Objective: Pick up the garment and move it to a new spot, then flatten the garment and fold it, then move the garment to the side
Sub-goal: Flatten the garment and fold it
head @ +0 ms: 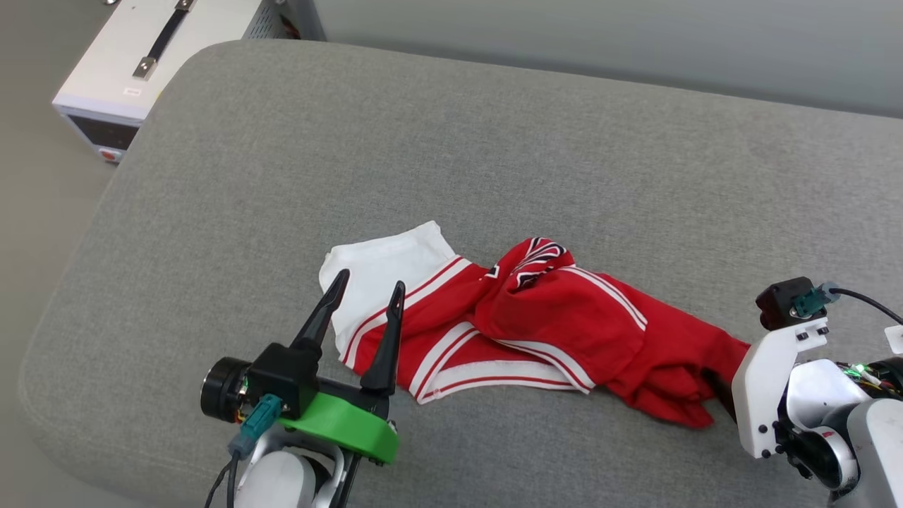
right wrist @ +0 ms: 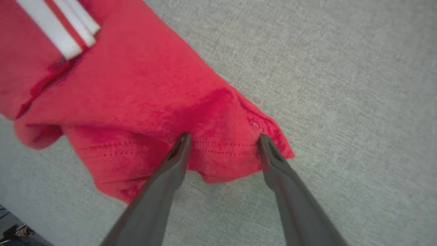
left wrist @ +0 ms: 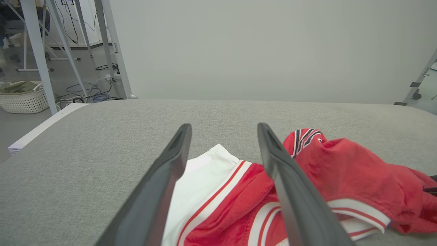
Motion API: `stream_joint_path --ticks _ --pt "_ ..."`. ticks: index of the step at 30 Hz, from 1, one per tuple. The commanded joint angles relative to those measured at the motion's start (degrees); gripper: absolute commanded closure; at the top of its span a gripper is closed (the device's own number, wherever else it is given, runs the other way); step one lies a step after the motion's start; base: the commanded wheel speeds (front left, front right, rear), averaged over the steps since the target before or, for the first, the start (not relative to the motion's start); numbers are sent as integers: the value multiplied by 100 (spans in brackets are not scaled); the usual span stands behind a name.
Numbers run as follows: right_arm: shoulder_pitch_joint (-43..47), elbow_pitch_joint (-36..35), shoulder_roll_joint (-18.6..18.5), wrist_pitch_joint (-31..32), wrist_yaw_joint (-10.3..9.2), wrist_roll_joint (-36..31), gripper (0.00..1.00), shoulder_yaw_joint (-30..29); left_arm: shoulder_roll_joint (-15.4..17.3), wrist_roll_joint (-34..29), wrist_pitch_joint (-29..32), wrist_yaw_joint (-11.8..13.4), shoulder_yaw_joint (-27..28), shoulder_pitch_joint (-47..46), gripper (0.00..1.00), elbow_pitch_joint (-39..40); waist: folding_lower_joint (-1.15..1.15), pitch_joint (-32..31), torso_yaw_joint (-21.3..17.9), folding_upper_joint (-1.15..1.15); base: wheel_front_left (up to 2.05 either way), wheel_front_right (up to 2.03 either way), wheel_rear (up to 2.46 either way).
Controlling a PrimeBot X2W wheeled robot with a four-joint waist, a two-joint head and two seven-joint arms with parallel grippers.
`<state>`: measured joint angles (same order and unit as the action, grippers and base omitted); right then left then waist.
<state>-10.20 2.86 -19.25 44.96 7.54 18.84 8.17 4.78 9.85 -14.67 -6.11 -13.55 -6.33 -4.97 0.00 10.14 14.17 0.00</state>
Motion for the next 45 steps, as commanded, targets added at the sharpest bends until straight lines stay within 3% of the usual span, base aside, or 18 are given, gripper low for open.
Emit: stream_joint_path --ticks 1,8,9,10,11,19,26,34,39,45 --pt "-81 119 -25 -12 -5 -71 0 -2 -51 -54 -32 -34 6 -130 0 -14 0 221 225 0 0 0 0" --pt "-51 642 -118 -147 -5 -174 0 236 -113 -89 -32 -79 58 -205 0 -8 0 369 365 0 0 0 0" --pt "-55 688 -141 -162 -5 -170 26 254 -118 -93 -32 -83 64 -211 0 -8 0 372 369 0 0 0 0" --pt "-82 718 -197 -207 -5 -187 84 285 -123 -100 -32 -88 72 -216 0 -11 0 373 372 0 0 0 0" --pt "-118 727 -239 -268 -5 -201 100 292 -127 -107 -32 -91 79 -220 0 -14 0 368 369 0 0 0 0" --pt "-468 497 -776 -874 -5 -394 100 474 -147 -190 -32 -112 110 -119 0 -136 0 -43 231 0 0 0 0" --pt "-720 -75 -1334 -1219 -5 -629 100 262 -151 -214 -32 -125 107 -74 0 -173 0 -382 200 0 0 0 0" --pt "-1313 -596 -1872 -1342 -5 -705 100 187 -161 -165 -32 -131 148 -60 0 -93 0 -266 334 0 0 0 0" --pt "-2219 -298 -2194 -1455 -5 -758 100 544 -175 -117 -33 -133 90 -208 0 -52 0 88 467 0 0 0 0" --pt "-3780 700 -2443 -1761 -5 -801 100 1300 -186 -24 -33 -135 -42 -491 0 -25 0 663 722 0 0 0 0"
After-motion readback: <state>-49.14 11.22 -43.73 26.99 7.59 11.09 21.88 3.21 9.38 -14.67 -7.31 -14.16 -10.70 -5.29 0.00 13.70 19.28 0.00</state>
